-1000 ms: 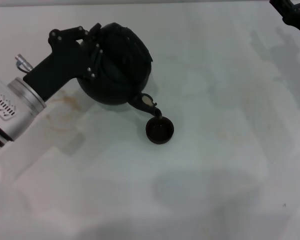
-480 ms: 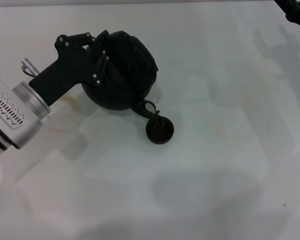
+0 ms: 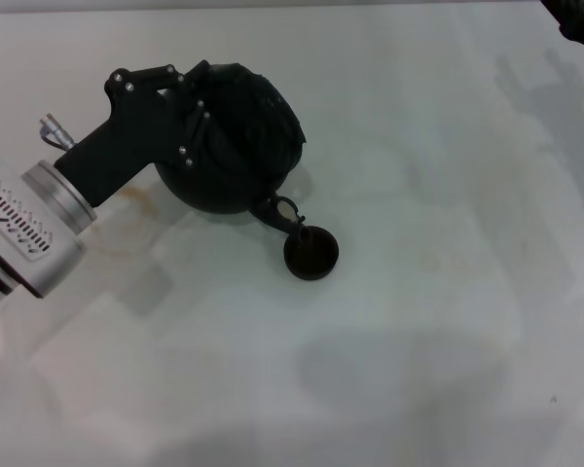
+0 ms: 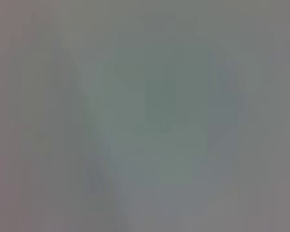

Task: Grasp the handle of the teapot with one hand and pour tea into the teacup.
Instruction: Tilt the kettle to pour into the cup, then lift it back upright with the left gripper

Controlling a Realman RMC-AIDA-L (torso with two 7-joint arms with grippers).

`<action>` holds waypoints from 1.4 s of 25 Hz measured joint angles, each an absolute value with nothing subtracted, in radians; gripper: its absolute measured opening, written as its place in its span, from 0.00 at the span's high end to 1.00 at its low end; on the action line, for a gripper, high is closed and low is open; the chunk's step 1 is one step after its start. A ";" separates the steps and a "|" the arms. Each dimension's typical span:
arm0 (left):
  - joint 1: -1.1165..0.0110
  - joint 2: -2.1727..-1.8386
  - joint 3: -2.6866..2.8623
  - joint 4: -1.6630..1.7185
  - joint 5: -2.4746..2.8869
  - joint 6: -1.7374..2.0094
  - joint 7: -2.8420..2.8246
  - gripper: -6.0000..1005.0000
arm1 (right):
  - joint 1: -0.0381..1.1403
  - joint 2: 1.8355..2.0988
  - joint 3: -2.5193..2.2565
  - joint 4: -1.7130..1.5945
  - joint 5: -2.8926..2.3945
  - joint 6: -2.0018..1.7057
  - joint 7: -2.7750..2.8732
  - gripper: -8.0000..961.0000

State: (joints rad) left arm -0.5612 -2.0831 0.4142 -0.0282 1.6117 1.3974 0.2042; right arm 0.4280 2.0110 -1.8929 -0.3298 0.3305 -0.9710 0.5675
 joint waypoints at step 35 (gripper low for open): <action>-0.577 -2.082 0.414 -0.020 1.615 1.382 0.206 0.89 | 0.427 2.011 -1.879 -0.322 0.336 -0.971 0.571 0.11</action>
State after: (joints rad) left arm -0.5773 -2.0815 0.4142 -0.0199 1.6151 1.3824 0.2056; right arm 0.4274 2.0110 -1.8792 -0.3222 0.3359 -0.9710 0.5706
